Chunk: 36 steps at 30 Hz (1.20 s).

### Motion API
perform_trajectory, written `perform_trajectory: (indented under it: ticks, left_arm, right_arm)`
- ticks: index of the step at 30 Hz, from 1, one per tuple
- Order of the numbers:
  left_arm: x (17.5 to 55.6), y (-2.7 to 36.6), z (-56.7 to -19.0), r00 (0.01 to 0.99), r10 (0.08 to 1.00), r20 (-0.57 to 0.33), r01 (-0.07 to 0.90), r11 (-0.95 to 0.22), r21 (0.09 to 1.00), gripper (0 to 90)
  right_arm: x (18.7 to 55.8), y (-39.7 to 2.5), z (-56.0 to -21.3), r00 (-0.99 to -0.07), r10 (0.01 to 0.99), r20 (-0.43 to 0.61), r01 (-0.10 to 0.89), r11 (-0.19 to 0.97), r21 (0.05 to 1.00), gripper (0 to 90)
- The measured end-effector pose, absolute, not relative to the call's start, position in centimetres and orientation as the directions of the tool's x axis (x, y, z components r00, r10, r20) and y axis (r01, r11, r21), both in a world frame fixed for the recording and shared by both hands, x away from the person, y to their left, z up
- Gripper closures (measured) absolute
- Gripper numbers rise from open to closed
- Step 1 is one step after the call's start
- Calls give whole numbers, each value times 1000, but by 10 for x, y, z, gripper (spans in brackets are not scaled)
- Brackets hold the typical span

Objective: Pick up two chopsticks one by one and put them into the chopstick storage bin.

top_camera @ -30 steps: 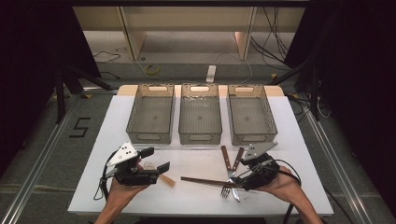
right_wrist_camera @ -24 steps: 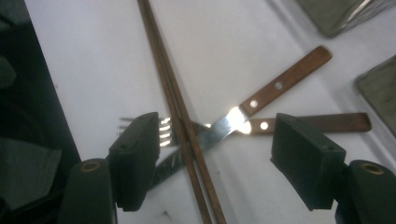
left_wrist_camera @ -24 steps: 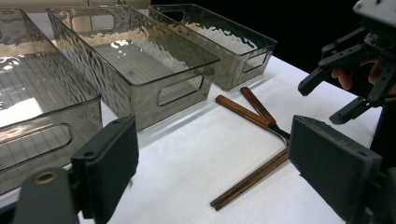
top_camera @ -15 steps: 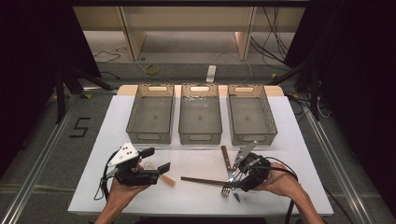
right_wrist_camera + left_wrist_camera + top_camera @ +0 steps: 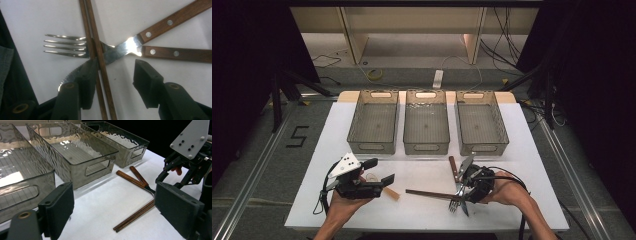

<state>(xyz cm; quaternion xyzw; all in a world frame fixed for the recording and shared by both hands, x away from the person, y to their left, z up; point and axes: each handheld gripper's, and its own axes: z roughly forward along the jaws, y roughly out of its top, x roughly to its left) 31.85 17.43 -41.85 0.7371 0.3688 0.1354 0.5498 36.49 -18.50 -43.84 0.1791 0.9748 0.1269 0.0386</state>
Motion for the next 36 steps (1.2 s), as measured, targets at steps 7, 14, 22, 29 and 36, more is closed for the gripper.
perform_trajectory:
  ticks: [7, 14, 22, 29, 36]
  left_arm:
    - [319, 174, -419, 686, 697, -209, 397, -119, 910, 160]
    - [319, 174, -418, 684, 699, -208, 397, -119, 910, 160]
    - [319, 173, -418, 684, 700, -205, 396, -120, 910, 160]
    - [319, 174, -418, 683, 701, -204, 396, -121, 910, 160]
    - [319, 173, -418, 685, 700, -202, 393, -122, 911, 160]
  right_arm:
    - [367, -183, -441, -942, 336, -24, 321, 917, 236, 596]
    - [369, -180, -442, -949, 314, -34, 302, 933, 195, 646]
    - [368, -179, -446, -956, 293, -36, 283, 945, 165, 705]
    - [368, -179, -447, -961, 272, -43, 264, 954, 145, 790]
    - [365, -178, -447, -977, 204, -54, 194, 970, 147, 850]
